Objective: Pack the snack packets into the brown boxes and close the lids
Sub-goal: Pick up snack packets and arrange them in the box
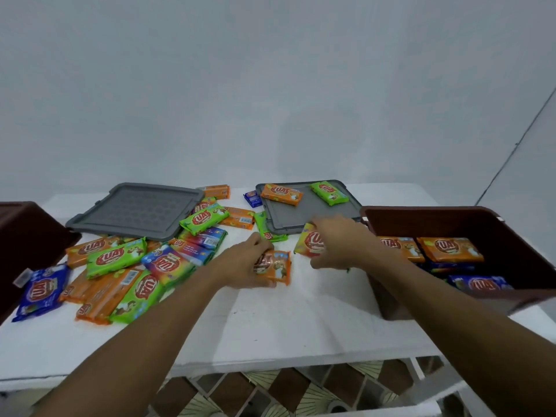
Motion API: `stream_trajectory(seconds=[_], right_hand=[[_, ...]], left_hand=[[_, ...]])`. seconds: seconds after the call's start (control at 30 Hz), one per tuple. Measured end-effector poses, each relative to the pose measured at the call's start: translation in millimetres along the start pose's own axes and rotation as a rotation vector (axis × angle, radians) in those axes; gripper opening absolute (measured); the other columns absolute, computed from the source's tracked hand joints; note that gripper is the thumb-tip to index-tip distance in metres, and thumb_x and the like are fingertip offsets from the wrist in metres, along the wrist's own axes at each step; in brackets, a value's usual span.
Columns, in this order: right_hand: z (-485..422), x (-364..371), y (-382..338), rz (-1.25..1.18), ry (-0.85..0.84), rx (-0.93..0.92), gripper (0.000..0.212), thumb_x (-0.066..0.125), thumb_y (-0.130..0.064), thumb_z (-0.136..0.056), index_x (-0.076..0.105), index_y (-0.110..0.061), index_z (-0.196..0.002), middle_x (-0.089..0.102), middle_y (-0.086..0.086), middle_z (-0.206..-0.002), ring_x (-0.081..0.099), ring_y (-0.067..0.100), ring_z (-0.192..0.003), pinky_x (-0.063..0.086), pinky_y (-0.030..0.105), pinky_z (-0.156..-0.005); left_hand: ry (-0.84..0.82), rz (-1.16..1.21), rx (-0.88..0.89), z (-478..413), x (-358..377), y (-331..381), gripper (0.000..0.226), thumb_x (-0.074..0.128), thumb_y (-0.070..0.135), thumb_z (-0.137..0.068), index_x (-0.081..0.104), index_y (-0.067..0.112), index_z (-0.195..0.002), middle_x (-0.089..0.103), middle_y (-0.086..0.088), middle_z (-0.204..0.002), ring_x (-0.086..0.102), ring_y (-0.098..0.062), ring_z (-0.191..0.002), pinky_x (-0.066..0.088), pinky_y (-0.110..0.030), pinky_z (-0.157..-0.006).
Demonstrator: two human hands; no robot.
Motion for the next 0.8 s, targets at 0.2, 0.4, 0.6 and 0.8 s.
stream_trajectory(seconds=[0.2, 0.4, 0.6, 0.8], right_hand=[[42.7, -53.8, 91.0, -0.190, 0.127, 0.067, 0.076, 0.076, -0.049, -0.064, 0.039, -0.027, -0.128, 0.055, -0.001, -0.108, 0.057, 0.018, -0.091, 0.055, 0.036, -0.078], [74.2, -49.4, 207.4, -0.143, 0.134, 0.115, 0.073, 0.079, -0.043, -0.068, 0.046, -0.026, -0.130, 0.048, -0.003, -0.114, 0.049, 0.014, -0.097, 0.041, 0.025, -0.078], [77.6, -15.9, 270.3, 0.014, 0.074, 0.046, 0.070, 0.074, -0.036, -0.075, 0.047, -0.026, -0.139, 0.050, -0.002, -0.125, 0.049, 0.017, -0.111, 0.042, 0.032, -0.095], [75.0, 9.9, 287.9, 0.140, -0.004, -0.054, 0.058, 0.064, -0.033, -0.086, 0.045, -0.029, -0.141, 0.044, 0.000, -0.131, 0.045, 0.020, -0.117, 0.043, 0.034, -0.095]], left_hand=[[0.188, 0.110, 0.005, -31.7, -56.5, 74.2, 0.072, 0.065, 0.064, -0.078, 0.045, 0.024, -0.135, 0.055, 0.005, -0.124, 0.054, -0.015, -0.106, 0.048, -0.035, -0.086], [0.298, 0.055, 0.125, -67.4, -77.7, 174.6, 0.075, 0.064, 0.063, -0.080, 0.045, 0.021, -0.139, 0.054, 0.000, -0.133, 0.053, -0.018, -0.115, 0.046, -0.036, -0.093], [0.213, -0.245, 0.222, -117.7, -54.3, 249.3, 0.077, 0.060, 0.061, -0.084, 0.039, 0.019, -0.145, 0.053, -0.006, -0.132, 0.050, -0.024, -0.120, 0.043, -0.038, -0.095], [-0.003, -0.509, 0.107, -148.2, -1.4, 270.5, 0.065, 0.062, 0.056, -0.085, 0.046, 0.022, -0.138, 0.049, -0.006, -0.128, 0.048, -0.028, -0.119, 0.044, -0.044, -0.089]])
Point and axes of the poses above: each hand's wrist, its own z-axis away from the middle knuckle, its own x-axis out of the palm, y = z × x, the point moved 5 cm from there along -z, towards the middle knuckle
